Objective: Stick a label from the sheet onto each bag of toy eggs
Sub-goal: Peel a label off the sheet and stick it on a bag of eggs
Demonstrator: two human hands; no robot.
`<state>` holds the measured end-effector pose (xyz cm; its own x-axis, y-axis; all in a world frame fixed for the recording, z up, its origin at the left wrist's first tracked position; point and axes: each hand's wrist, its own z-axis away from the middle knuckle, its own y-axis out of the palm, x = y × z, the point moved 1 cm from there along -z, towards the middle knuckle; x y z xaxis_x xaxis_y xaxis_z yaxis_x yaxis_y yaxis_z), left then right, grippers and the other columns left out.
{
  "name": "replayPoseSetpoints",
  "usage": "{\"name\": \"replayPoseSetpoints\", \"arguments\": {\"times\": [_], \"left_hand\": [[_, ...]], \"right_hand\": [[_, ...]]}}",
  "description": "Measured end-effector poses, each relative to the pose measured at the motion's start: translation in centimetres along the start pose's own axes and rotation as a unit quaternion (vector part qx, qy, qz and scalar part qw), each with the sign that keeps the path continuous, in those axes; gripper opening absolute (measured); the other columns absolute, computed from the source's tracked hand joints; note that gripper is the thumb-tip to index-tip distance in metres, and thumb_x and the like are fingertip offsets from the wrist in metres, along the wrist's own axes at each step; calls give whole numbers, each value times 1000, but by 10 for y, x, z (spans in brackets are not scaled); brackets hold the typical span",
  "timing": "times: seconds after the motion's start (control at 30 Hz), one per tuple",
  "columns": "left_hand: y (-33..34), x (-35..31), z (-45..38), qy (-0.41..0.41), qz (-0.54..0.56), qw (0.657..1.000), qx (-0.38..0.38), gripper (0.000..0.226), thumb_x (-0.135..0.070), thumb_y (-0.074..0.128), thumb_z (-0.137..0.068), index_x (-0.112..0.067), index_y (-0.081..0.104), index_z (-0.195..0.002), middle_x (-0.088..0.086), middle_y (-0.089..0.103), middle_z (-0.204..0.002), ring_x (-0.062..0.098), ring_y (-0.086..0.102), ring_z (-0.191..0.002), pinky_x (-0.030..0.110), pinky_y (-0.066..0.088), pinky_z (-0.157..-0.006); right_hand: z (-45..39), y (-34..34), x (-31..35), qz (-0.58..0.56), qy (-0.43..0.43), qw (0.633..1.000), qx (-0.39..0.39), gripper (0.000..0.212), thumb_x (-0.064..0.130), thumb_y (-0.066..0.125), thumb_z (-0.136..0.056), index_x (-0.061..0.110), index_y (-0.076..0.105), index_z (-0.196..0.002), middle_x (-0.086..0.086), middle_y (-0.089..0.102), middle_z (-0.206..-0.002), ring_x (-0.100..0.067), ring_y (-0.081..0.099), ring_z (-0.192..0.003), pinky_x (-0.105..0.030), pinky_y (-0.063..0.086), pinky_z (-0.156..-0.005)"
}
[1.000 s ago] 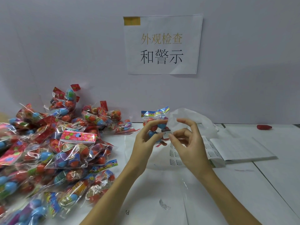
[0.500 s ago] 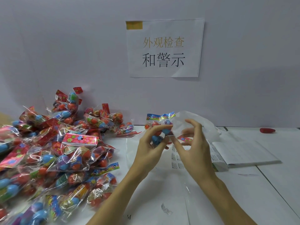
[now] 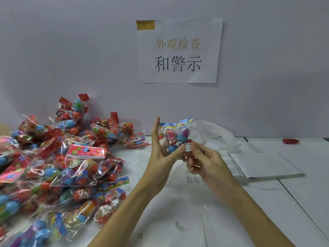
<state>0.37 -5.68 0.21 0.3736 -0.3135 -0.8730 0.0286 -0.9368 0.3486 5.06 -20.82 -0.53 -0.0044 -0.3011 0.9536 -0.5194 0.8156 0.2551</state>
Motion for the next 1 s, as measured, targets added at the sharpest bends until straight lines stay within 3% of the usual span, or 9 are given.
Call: {"name": "replayPoseSetpoints", "arguments": {"times": [0.17, 0.27, 0.37, 0.47, 0.53, 0.63, 0.73, 0.83, 1.0], "left_hand": [[-6, 2, -5, -67, -60, 992, -93, 113, -34, 95, -71, -55, 20, -153, 3, 74, -126, 20, 74, -112, 37, 58, -97], [-18, -2, -9, -89, -36, 982, -163, 80, -43, 90, -68, -24, 59, -139, 7, 78, -112, 21, 77, -99, 31, 62, -81], [-28, -3, -10, -97, -60, 977, -178, 39, -35, 84, -81, -13, 79, -112, 11, 78, -111, 28, 74, -103, 25, 59, -74], [-27, -3, -10, -87, -42, 968, -231, 41, -39, 87, -77, -12, 80, -107, 11, 77, -112, 26, 71, -101, 33, 55, -82], [-26, -4, -11, -75, 13, 964, -253, 49, -41, 88, -70, -11, 79, -107, 9, 78, -108, 20, 73, -91, 28, 57, -75], [-20, -1, -8, -76, 32, 972, -219, 57, -45, 81, -74, -16, 70, -121, 5, 80, -104, 17, 77, -92, 25, 60, -70], [-11, 4, -7, -96, -44, 981, -162, 66, -47, 83, -75, -16, 65, -130, 6, 78, -114, 23, 76, -105, 35, 63, -85], [-13, 1, -6, -40, -144, 981, -123, 38, -34, 84, -82, -26, 72, -118, 0, 78, -113, 22, 74, -108, 35, 62, -88], [-13, -6, -1, -33, -275, 961, 14, 30, -22, 88, -83, -32, 80, -111, -11, 76, -105, 13, 73, -99, 29, 63, -82]], "right_hand": [[-3, -8, 2, 48, 11, 999, -17, 33, 40, 81, -88, 14, 80, -108, -4, 53, -71, -15, 46, -60, -23, 43, -55], [-2, -13, 7, 79, 21, 997, -7, 34, 40, 80, -82, 9, 81, -99, -3, 52, -72, -15, 44, -61, -22, 42, -56], [0, -12, 8, 102, 20, 994, -19, 39, 40, 71, -89, 3, 78, -82, -8, 59, -67, -18, 56, -60, -23, 51, -59], [1, -5, 6, 34, 50, 998, -17, 33, 26, 61, -101, -2, 79, -101, -14, 66, -72, -23, 67, -65, -28, 58, -62], [1, 2, 3, -36, 79, 996, -9, 30, 18, 56, -105, 2, 80, -104, -15, 67, -75, -26, 70, -70, -31, 60, -65], [0, 4, 4, -117, 88, 989, -27, 34, 16, 52, -106, 6, 82, -92, -19, 72, -85, -30, 75, -80, -33, 63, -71], [1, -1, 10, -123, 99, 987, 6, 29, 11, 48, -108, 0, 73, -118, -25, 75, -112, -36, 75, -105, -34, 63, -80], [0, -6, 8, -62, 108, 992, 9, 31, 12, 51, -106, 7, 69, -130, -22, 73, -123, -36, 70, -117, -40, 62, -91], [-3, -11, 13, 10, 29, 995, -92, 45, 46, 65, -92, 30, 66, -134, 0, 74, -127, -19, 70, -119, -42, 57, -97]]}}
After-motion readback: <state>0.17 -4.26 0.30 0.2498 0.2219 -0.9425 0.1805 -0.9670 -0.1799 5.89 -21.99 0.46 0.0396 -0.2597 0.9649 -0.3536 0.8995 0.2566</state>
